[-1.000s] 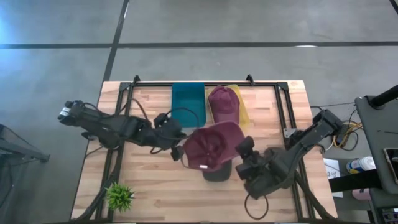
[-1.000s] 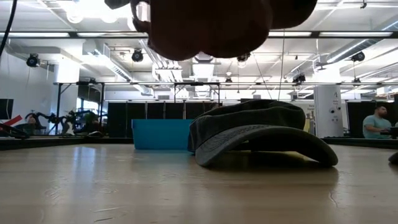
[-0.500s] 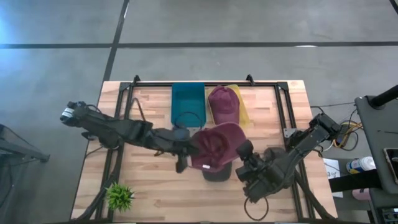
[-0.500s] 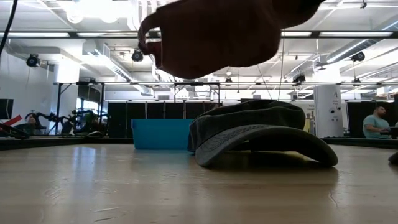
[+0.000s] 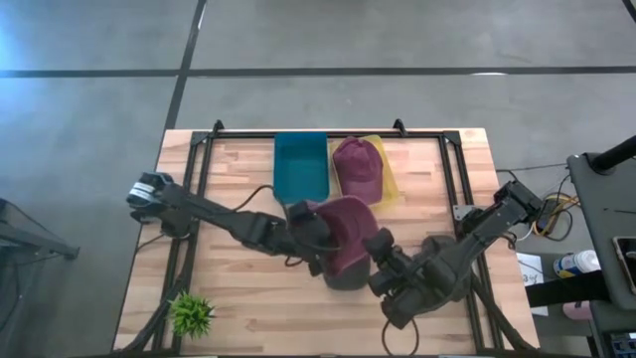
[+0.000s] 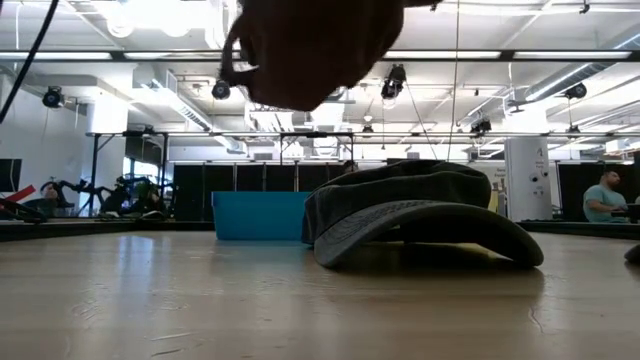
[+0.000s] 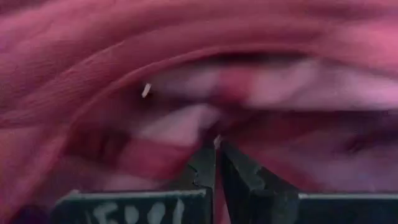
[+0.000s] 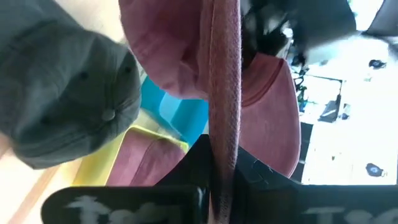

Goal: Pick & Place hat
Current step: Put the red cap into the yellow bin

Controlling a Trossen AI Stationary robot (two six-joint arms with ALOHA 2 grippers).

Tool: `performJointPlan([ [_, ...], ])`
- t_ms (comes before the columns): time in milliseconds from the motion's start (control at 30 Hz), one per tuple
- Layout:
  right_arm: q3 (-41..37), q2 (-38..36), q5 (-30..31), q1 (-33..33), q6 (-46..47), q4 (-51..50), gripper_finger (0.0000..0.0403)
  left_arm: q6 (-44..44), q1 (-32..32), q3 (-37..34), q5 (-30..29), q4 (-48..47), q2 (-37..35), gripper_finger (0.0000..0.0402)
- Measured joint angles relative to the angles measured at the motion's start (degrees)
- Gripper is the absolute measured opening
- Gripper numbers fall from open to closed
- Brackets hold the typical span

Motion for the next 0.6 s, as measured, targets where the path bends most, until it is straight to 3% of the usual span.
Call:
performJointPlan([
  [167,0.36,-0.1,3.73,0.2,4.74,-3.78,0.0013,-8.38,0.14,0.23,2.94,-12.7,0.34,0.0021],
  [300,-0.23,-0.22,3.87,0.04,6.98,-5.05,0.0013,-10.78,-0.61,0.32,4.3,-16.14,-1.23,0.0021],
  [400,-1.8,-0.22,1.5,-0.15,7.48,-5.12,0.0013,-12.25,-1.62,1.85,4.98,-15.96,-2.94,0.0021],
  [500,-3.55,-0.22,-4.62,-0.4,6.58,-5.13,0.0013,-13.36,-2.76,4.28,4.23,-17.94,-5.22,0.0021],
  [600,-5.21,-0.22,-3.06,-0.4,4.18,-5.26,0.0013,-18.13,-2.88,7.85,5.45,-30.39,-5.64,0.0021],
])
